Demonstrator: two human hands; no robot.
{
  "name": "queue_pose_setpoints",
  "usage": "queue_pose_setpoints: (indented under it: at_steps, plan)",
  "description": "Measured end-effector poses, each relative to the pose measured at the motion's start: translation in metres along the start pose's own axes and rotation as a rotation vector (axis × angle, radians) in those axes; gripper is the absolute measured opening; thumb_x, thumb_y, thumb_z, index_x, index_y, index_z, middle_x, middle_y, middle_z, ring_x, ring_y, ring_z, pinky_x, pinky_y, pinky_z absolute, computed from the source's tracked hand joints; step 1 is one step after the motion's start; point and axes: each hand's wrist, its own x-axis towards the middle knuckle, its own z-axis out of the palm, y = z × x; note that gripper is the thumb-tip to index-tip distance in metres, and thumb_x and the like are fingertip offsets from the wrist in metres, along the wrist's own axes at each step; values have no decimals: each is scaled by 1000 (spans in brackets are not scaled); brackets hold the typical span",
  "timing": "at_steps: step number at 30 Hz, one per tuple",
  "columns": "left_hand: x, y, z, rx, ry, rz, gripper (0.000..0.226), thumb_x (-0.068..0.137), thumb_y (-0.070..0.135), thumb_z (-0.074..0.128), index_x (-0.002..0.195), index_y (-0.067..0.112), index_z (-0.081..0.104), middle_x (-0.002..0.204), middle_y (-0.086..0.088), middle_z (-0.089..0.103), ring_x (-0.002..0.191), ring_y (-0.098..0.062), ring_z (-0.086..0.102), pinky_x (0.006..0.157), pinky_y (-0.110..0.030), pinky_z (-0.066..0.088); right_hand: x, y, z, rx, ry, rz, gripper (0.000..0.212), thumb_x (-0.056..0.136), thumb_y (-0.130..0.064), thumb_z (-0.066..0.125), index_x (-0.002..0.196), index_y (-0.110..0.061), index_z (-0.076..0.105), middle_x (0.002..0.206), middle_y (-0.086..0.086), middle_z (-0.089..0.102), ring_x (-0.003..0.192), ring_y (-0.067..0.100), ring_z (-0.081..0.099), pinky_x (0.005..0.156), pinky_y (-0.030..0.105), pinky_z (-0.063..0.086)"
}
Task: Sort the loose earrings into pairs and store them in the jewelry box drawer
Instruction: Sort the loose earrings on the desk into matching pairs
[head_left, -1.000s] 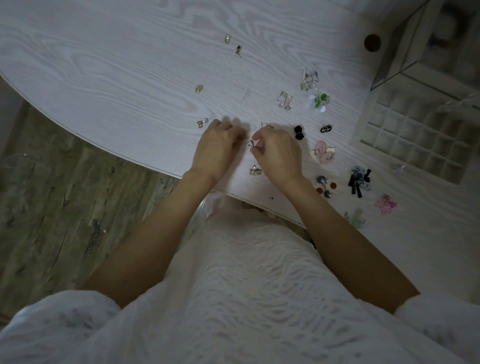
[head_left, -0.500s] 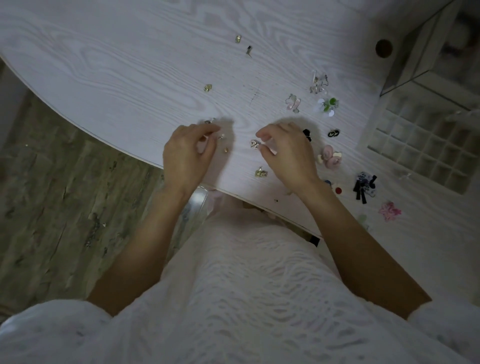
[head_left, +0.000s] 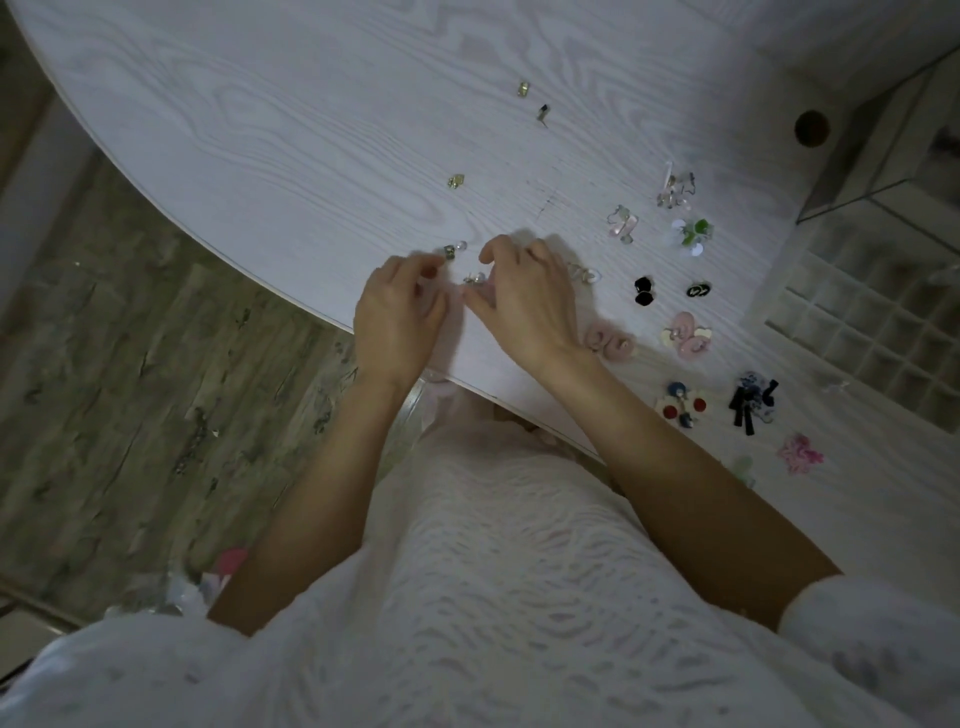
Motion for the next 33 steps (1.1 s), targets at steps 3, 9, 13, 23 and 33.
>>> queue_pose_setpoints:
  at_steps: [3, 9, 13, 23, 33]
  plan:
    - [16, -4, 1, -41, -8, -21, 36, 83, 14, 61, 118, 22, 60, 109, -1, 60, 92, -14, 57, 78, -17, 38, 11, 0, 3, 18, 3, 12, 29, 88, -30, 60, 109, -10, 54, 92, 6, 68, 98, 26, 54, 82, 33, 38]
    - [39, -2, 7, 26, -99, 149, 23, 85, 15, 60, 106, 18, 67, 101, -7, 59, 88, -23, 56, 72, -30, 46, 30, -2, 1, -9, -75, 3, 19, 87, -21, 61, 104, -12, 60, 101, 8, 65, 98, 26, 56, 82, 32, 39]
    - [44, -3, 7, 9, -97, 165, 19, 85, 10, 59, 100, 16, 69, 96, -3, 61, 83, -20, 57, 72, -31, 48, 26, 10, -1, 22, -55, 31, 13, 91, -19, 57, 96, -10, 64, 96, 8, 62, 89, 26, 57, 68, 30, 40]
    - [51, 3, 7, 95, -108, 136, 12, 87, 15, 59, 96, 9, 63, 95, -10, 59, 78, -22, 58, 70, -28, 45, 38, 30, -10, 102, -44, 30, 12, 86, -2, 57, 92, -4, 68, 94, 13, 63, 81, 27, 60, 72, 39, 52]
    - [88, 81, 45, 2, -279, 252, 16, 88, 14, 55, 99, 9, 66, 94, -10, 68, 84, -26, 63, 75, -35, 47, 40, 71, -31, 201, 137, 306, 21, 81, 3, 58, 96, -9, 67, 93, 8, 64, 81, 15, 57, 72, 26, 46]
